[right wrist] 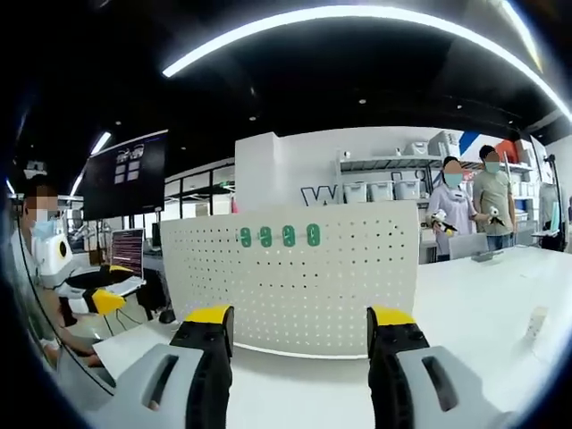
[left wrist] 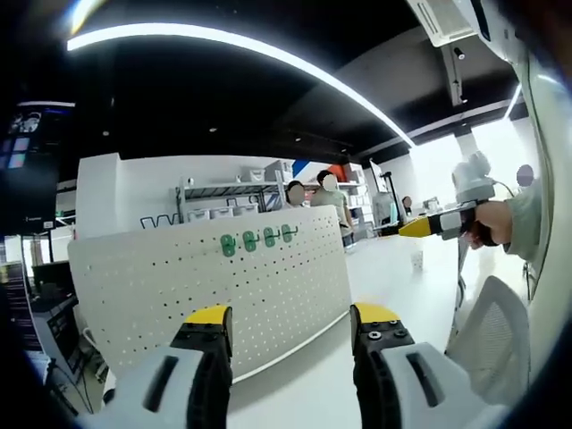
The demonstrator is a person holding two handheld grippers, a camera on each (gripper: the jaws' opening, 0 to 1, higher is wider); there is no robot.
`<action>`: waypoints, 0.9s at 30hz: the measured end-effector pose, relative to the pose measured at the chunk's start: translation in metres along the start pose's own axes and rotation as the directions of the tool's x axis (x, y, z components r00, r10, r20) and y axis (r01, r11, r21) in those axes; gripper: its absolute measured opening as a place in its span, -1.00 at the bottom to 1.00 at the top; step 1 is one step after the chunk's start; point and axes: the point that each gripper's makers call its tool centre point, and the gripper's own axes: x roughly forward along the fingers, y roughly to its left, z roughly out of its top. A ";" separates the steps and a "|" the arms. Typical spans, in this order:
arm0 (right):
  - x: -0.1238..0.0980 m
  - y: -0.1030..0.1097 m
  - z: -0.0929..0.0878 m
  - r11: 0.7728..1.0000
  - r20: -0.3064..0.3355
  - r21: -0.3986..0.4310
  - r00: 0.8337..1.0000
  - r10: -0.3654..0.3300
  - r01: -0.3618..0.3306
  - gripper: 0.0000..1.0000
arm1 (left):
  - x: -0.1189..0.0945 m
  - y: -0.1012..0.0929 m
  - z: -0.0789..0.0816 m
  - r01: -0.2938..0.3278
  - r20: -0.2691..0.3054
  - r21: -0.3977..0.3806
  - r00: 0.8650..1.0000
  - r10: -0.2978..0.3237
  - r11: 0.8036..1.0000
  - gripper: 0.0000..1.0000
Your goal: Insert the hook assembly into the mounting plate slot until the hook locks in place.
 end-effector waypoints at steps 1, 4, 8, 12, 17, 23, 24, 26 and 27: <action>-0.003 0.000 0.000 1.000 -0.002 0.006 1.000 0.001 -0.001 0.17 | -0.003 0.001 0.001 -0.005 -0.002 0.000 1.000 0.005 1.000 0.10; -0.010 -0.001 -0.001 1.000 -0.009 0.023 1.000 -0.003 0.003 0.17 | -0.010 0.007 0.003 -0.021 -0.005 -0.012 1.000 0.021 1.000 0.10; -0.019 -0.002 -0.003 0.999 -0.016 0.046 1.000 -0.015 0.015 0.17 | -0.018 0.013 0.009 -0.042 -0.001 -0.007 0.999 0.042 0.999 0.10; -0.023 0.002 -0.008 0.997 -0.033 0.080 0.999 -0.016 0.018 0.18 | -0.023 0.016 0.010 -0.058 -0.005 0.002 0.998 0.058 0.998 0.10; -0.027 0.007 -0.011 0.994 -0.045 0.105 0.999 -0.003 0.008 0.19 | -0.027 0.019 0.007 -0.071 -0.019 0.005 0.997 0.071 0.997 0.10; -0.026 0.009 -0.006 0.992 -0.030 0.130 1.000 -0.001 0.005 0.21 | -0.029 0.017 0.007 -0.075 -0.020 0.006 0.997 0.075 0.997 0.10; -0.025 0.009 -0.003 0.993 -0.022 0.120 1.000 -0.002 0.005 0.21 | -0.029 0.017 0.007 -0.076 -0.020 0.007 0.997 0.076 0.997 0.10; -0.025 0.010 -0.001 0.992 -0.014 0.127 1.000 0.000 0.001 0.21 | -0.029 0.017 0.009 -0.077 -0.014 0.005 0.997 0.077 0.997 0.10; -0.025 0.011 0.000 0.992 -0.008 0.129 1.000 0.001 0.000 0.21 | -0.029 0.016 0.009 -0.077 -0.015 0.006 0.997 0.077 0.997 0.10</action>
